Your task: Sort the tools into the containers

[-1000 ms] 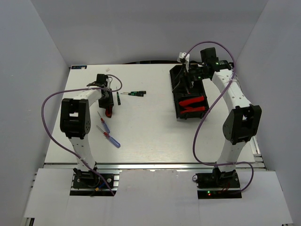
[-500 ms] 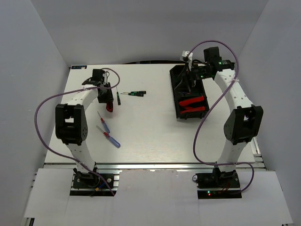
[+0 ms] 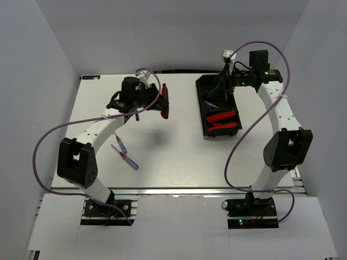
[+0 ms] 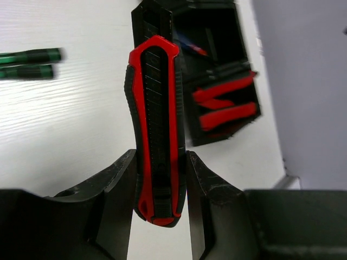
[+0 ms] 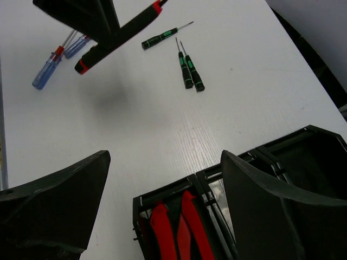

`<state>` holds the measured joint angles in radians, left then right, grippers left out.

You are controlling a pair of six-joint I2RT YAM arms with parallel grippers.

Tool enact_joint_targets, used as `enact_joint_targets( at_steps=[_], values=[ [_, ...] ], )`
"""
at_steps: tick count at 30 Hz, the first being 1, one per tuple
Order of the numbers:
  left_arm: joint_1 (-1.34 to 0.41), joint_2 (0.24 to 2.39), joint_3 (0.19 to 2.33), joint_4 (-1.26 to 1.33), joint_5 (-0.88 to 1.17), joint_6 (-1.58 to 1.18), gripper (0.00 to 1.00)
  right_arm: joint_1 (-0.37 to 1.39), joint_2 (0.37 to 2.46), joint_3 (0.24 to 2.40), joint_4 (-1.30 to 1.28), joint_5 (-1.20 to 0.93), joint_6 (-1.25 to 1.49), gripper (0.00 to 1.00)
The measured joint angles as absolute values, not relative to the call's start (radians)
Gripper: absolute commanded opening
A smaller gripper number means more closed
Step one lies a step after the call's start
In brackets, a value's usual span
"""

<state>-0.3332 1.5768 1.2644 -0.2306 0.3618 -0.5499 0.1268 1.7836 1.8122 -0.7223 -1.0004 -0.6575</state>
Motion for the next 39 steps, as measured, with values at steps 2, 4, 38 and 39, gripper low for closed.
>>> enact_joint_targets(
  at_steps=[2, 4, 38, 39],
  values=[
    [-0.375, 1.6, 1.265, -0.168, 0.397, -0.57, 0.04, 0.103, 1.761, 1.792, -0.686, -1.01, -0.632, 0.89],
    [-0.415, 1.634, 1.275, -0.12, 0.428, -0.584, 0.04, 0.077, 1.738, 1.764, -0.648, -1.021, -0.604, 0.89],
    [-0.803, 2.309, 1.946, -0.144, 0.46, -0.133, 0.16, -0.089, 1.556, 1.485, -0.513, -1.103, -0.516, 0.89],
    [-0.805, 2.314, 1.952, -0.146, 0.453, -0.12, 0.16, -0.089, 1.556, 1.48, -0.513, -1.103, -0.516, 0.89]
  ],
)
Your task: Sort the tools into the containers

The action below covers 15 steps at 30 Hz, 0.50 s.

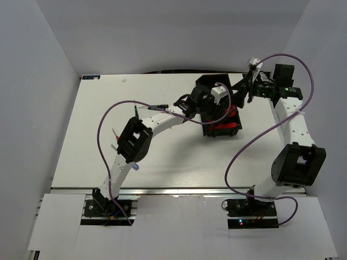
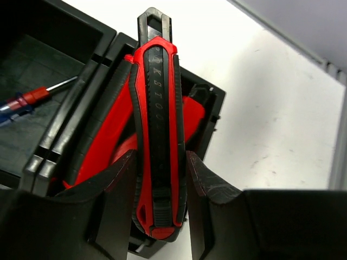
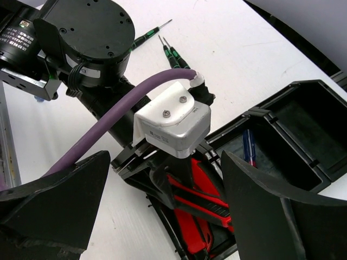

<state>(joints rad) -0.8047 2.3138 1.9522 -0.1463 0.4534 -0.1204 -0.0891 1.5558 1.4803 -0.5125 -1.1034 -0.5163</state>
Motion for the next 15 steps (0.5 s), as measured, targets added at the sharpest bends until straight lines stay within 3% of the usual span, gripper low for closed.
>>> enact_joint_targets(
  at_steps=[9, 15],
  values=[
    [-0.81, 2.329, 1.967, -0.157, 0.425, -0.055, 0.22, -0.09, 1.538, 1.456, -0.49, -1.106, -0.514, 0.89],
    [-0.821, 2.336, 1.972, -0.156, 0.417, 0.002, 0.44, -0.09, 1.518, 1.425, -0.443, -1.121, -0.483, 0.89]
  ],
)
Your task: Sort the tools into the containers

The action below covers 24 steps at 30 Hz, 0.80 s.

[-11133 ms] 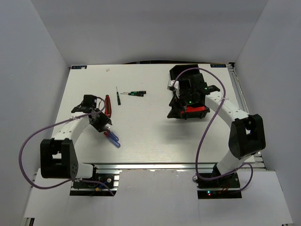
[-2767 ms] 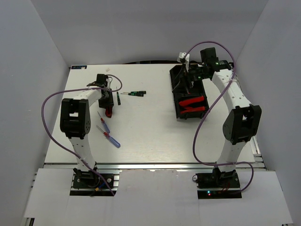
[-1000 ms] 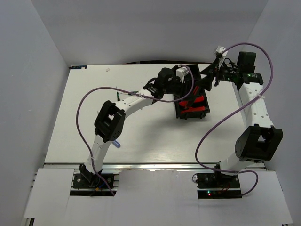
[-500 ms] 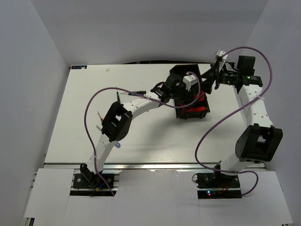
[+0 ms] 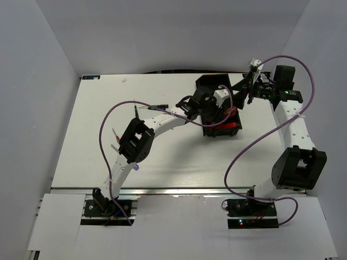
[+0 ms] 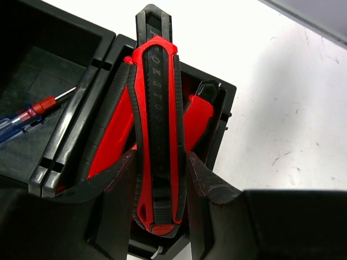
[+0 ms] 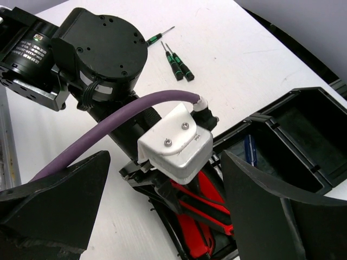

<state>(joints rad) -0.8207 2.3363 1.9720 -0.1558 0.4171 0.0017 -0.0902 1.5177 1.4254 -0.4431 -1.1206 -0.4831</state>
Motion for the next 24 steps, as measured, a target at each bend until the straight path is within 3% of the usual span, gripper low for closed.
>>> enact_joint_targets(
  at_steps=[6, 15, 19, 24],
  values=[
    [-0.837, 2.336, 1.972, -0.15, 0.385, 0.033, 0.7, -0.091, 1.51, 1.399, -0.424, -1.13, -0.471, 0.89],
    [-0.858, 2.336, 1.972, -0.138, 0.348, 0.037, 0.75, -0.091, 1.48, 1.378, -0.423, -1.129, -0.486, 0.89],
    [-0.861, 2.325, 1.968, -0.138, 0.299, 0.029, 0.84, -0.091, 1.478, 1.379, -0.432, -1.131, -0.516, 0.89],
    [-0.845, 2.173, 1.808, -0.148, 0.204, -0.032, 0.89, -0.09, 1.478, 1.384, -0.487, -1.15, -0.576, 0.89]
  ],
)
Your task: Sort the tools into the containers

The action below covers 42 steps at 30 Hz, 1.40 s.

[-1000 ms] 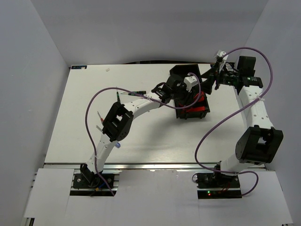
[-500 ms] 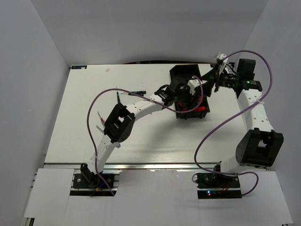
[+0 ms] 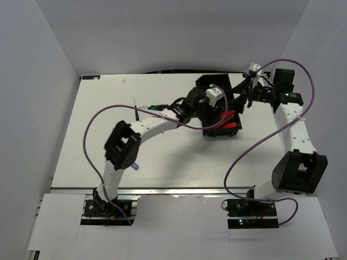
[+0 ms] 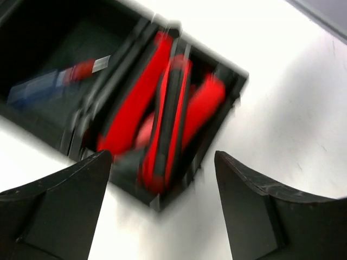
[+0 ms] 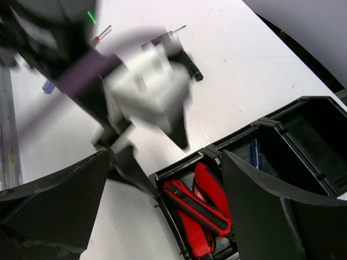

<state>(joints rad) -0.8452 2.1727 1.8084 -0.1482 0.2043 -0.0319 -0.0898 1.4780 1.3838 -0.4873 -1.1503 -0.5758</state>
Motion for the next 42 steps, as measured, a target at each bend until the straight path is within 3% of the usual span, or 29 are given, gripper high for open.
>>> enact_joint_targets(
  at_steps=[8, 13, 20, 29, 34, 42],
  values=[
    [-0.663, 1.622, 1.351, -0.216, 0.141, -0.275, 0.9, 0.015, 1.459, 1.405, -0.595, -1.135, -0.698, 0.89],
    [-0.525, 1.331, 1.155, -0.29, 0.056, -0.426, 0.93, 0.281, 1.481, 1.394, -0.663, -0.982, -0.756, 0.89],
    [-0.507, 0.998, 1.005, -0.434, -0.126, -0.604, 0.93, 0.688, 1.68, 1.372, -0.613, -0.649, -0.651, 0.89],
    [-0.506, 0.675, 0.96, -0.567, -0.287, -0.743, 0.97, 0.952, 2.103, 1.713, -0.585, -0.426, -0.334, 0.89],
    [-0.506, 0.623, 0.983, -0.665, -0.337, -0.759, 0.97, 1.05, 2.203, 1.851, -0.534, -0.361, -0.192, 0.89],
    [-0.506, 0.577, 1.068, -0.762, -0.406, -0.744, 0.98, 1.188, 2.271, 1.874, -0.475, -0.203, -0.032, 0.89]
  ],
)
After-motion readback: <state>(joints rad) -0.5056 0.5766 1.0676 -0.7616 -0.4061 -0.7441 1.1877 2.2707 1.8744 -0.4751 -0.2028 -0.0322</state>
